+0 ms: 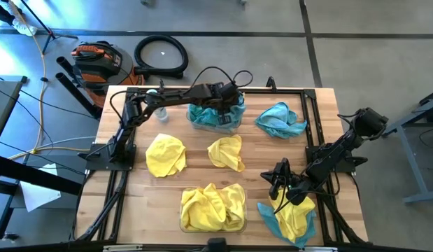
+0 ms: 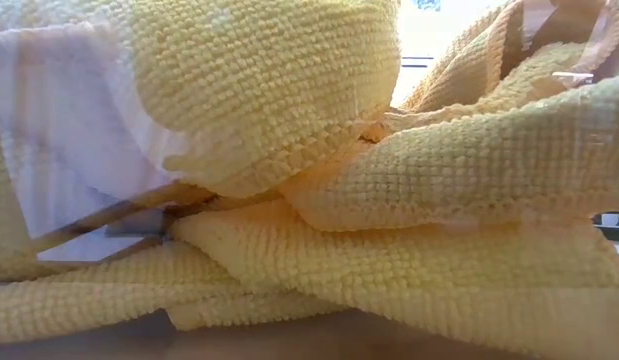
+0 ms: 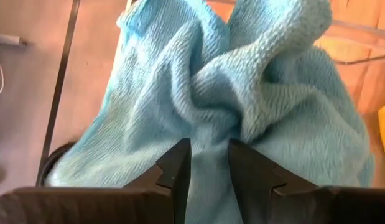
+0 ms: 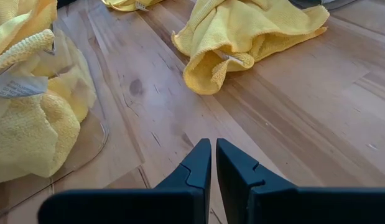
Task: Sort microfiber towel by color & place in baskets
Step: Put the yellow towel into the bottom transparent bin
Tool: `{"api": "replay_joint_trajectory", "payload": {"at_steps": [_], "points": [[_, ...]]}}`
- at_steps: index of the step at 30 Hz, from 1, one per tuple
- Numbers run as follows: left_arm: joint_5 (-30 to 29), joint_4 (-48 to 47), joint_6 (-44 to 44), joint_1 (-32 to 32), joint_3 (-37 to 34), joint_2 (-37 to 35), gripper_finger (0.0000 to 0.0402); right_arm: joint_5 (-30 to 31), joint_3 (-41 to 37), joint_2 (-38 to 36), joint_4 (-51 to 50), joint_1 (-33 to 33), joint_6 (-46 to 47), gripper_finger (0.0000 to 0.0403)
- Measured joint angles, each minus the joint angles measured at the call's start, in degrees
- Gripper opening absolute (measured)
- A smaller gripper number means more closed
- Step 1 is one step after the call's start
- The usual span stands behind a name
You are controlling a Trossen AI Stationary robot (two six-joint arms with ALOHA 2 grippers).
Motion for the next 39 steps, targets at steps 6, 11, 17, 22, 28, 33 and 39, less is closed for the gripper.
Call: {"api": "replay_joint_trajectory", "payload": {"at_steps": [6, 11, 17, 22, 28, 33, 39], "points": [[0.07, -5.05, -1.84, -0.88, 0.96, -2.82, 0.0097, 0.0, 0.0, 0.0, 0.0, 0.0, 0.04, 0.0021], [2.95, -9.02, -4.38, -3.03, 0.96, -6.69, 0.0097, 0.02, 0.0, 0.0, 0.02, 0.01, 0.04, 0.0021], [3.12, -12.21, -8.29, -7.71, 0.96, -12.47, 0.0097, -0.02, 0.0, 0.0, -0.13, 0.0, 0.04, 0.0021], [2.45, -13.51, -12.03, -14.62, -3.05, -18.14, 0.0097, -0.88, 0.0, 0.0, -0.25, 0.0, -0.15, 0.0021], [-5.84, -11.22, -22.56, -25.03, -17.74, -28.69, 0.0097, -3.01, 0.0, 0.0, -0.27, 0.02, -0.23, 0.0021], [-10.85, -10.7, -35.7, -35.0, -28.91, -39.31, 0.0097, -3.08, 0.0, 0.01, -0.23, 0.01, 0.02, 0.0021], [-17.28, -10.92, -49.79, -47.31, -38.83, -48.52, 0.0097, -3.1, 0.0, 0.0, -0.09, 0.0, 0.0, 0.0021]]}}
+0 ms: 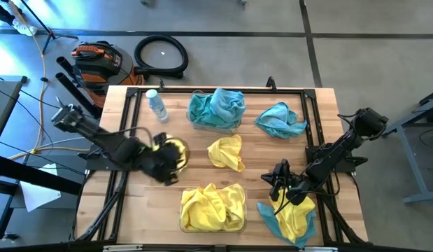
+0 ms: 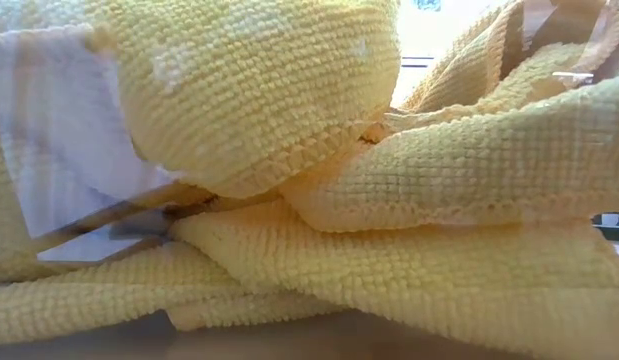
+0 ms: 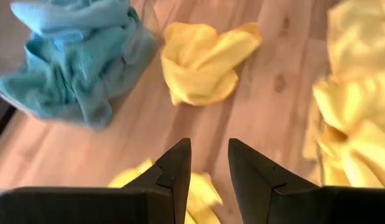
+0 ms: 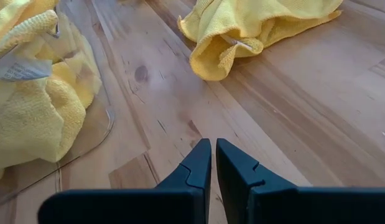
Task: Sort microfiber towel by color & place in baskets
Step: Put the yellow towel into the bottom transparent bin
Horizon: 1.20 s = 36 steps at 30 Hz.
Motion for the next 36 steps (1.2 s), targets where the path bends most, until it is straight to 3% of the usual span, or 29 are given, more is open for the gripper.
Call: {"api": "replay_joint_trajectory", "payload": {"at_steps": [6, 10, 20, 26, 36], "points": [[-2.11, -0.32, -10.42, -8.8, -7.48, -4.03, 0.0097, -0.46, 0.0, 0.02, 0.22, -0.75, 0.13, 0.002], [-2.37, -0.62, -15.2, -12.57, -11.5, -4.61, 0.0097, -8.16, 3.95, 0.07, -3.04, -2.43, -1.15, 0.0004], [-2.57, -0.85, -21.9, -16.7, -16.45, -4.59, 0.0097, -21.89, 31.5, 0.07, -46.78, -3.9, 3.61, 0.0001], [-4.28, -0.75, -22.45, -17.56, -16.85, -4.59, 0.0097, -30.8, 39.69, 0.04, -58.37, -1.7, 15.6, 0.0001], [-5.63, -0.73, -21.88, -17.58, -16.85, -4.59, 0.0097, -44.65, 37.39, 0.07, -66.1, 6.9, 45.7, 0.0]]}}
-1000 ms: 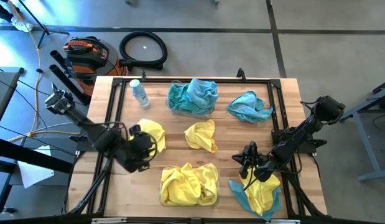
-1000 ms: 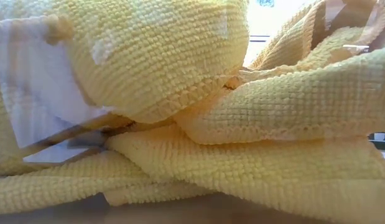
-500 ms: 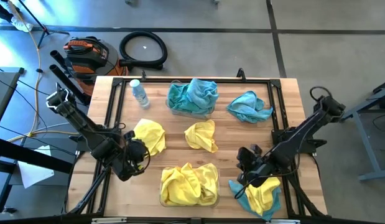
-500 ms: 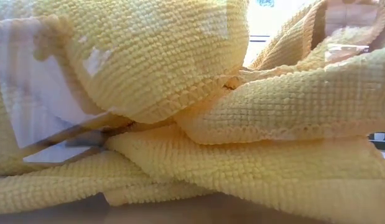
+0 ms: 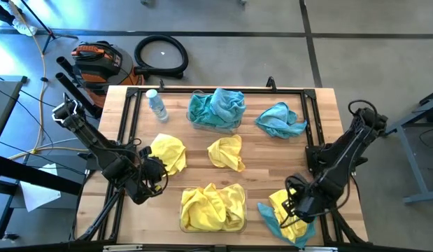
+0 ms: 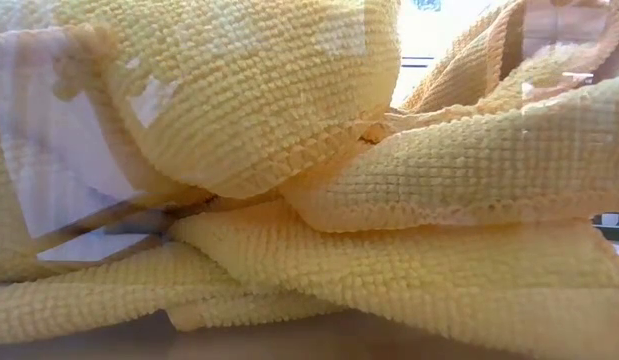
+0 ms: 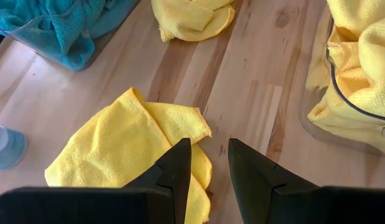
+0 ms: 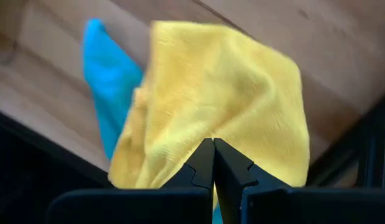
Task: Sort microfiber towel by color & place in baskets
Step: Put the yellow towel into the bottom transparent bin
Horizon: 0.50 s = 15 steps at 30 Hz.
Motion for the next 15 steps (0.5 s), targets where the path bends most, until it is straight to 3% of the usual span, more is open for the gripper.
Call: {"api": "replay_joint_trajectory", "payload": {"at_steps": [4, 8, 15], "points": [[-0.19, 0.0, 0.0, 0.0, 0.0, 0.0, 0.0097, -0.24, -1.1, 0.0, 0.56, 2.72, 11.87, 0.0], [-1.49, 0.02, 0.01, 0.01, 0.0, 0.0, 0.0097, -0.38, -1.84, 0.0, 1.36, 4.44, 16.98, 0.0011], [-1.59, 0.02, -0.02, 0.0, 0.0, 0.0, 0.0097, -0.92, -4.25, 0.92, 1.93, 5.82, 22.47, 0.0087]]}}
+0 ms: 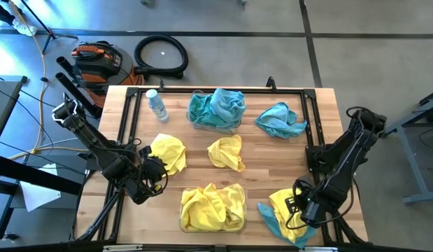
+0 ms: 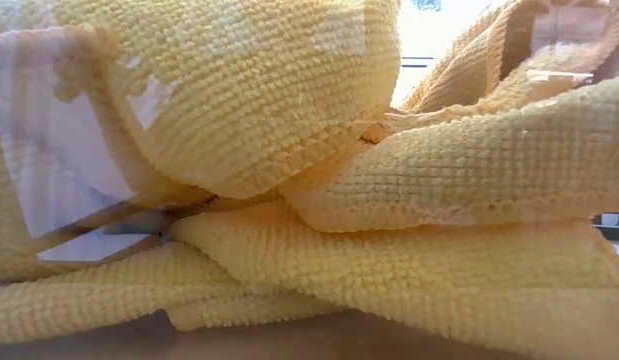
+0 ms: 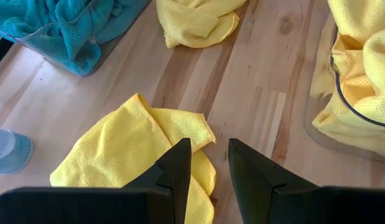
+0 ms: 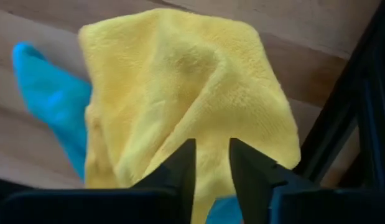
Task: Sort microfiber towel by color & place in baskets
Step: Put the yellow towel into the bottom transparent bin
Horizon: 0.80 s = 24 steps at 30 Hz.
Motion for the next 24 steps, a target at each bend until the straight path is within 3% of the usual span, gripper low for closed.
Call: {"api": "replay_joint_trajectory", "payload": {"at_steps": [6, 14, 19, 24], "points": [[-0.14, 0.14, -0.02, 0.0, 0.0, 0.0, 0.0097, 0.02, -1.75, 3.14, 3.79, -0.04, -0.54, 0.014], [-1.1, 0.49, -0.04, 0.01, 0.0, 0.0, 0.0097, 0.06, -6.52, 8.49, 15.27, -0.04, -3.47, 0.0158], [-1.12, 0.5, -0.06, 0.02, 0.0, 0.0, 0.0097, 0.01, -8.21, 11.58, 17.55, -0.32, -3.64, 0.0142], [-1.12, 0.58, -0.01, 0.07, 0.01, 0.0, 0.0097, 0.24, -8.21, 11.58, 17.49, -0.57, -4.1, 0.0069]]}}
